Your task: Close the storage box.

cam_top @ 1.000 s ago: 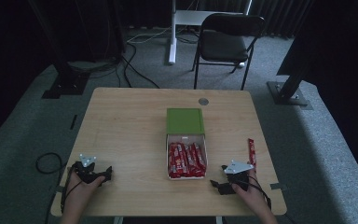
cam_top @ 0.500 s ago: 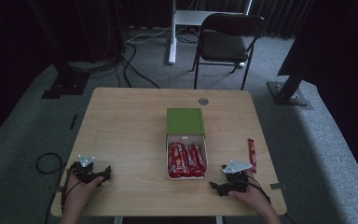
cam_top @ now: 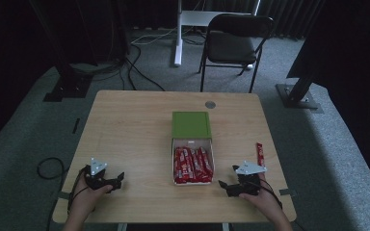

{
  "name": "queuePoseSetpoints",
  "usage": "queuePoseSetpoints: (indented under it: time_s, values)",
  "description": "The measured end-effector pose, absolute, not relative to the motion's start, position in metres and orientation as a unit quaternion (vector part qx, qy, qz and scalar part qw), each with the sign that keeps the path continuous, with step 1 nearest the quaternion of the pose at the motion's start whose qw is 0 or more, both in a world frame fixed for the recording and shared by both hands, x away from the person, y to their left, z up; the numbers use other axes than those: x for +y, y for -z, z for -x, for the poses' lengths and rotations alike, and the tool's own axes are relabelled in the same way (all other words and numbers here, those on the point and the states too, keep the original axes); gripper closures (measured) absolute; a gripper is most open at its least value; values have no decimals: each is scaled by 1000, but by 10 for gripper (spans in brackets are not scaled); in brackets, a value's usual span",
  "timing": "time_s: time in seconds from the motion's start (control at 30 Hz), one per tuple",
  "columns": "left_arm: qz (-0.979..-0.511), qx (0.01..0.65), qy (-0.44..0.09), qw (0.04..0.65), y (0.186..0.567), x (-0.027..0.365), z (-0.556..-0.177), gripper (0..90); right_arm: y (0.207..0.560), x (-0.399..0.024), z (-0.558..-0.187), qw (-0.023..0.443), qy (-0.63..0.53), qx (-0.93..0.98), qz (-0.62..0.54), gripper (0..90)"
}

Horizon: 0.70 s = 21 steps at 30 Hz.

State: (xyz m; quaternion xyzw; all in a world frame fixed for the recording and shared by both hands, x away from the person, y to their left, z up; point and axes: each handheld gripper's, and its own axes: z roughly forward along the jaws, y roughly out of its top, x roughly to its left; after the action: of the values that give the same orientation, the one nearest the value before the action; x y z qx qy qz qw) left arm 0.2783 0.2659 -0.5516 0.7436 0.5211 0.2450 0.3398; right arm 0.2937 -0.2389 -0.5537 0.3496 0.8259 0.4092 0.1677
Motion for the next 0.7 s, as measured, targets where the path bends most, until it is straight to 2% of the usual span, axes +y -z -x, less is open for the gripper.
queuePoseSetpoints:
  time_s: [0.2, 0.7]
  values:
    - [-757, 499, -222, 358, 549, 249, -278, 81, 544, -241, -293, 173, -425, 818, -348, 125]
    - [-782, 410, -212, 419, 532, 202, -274, 81, 529, -234, -294, 159, -470, 799, -340, 127]
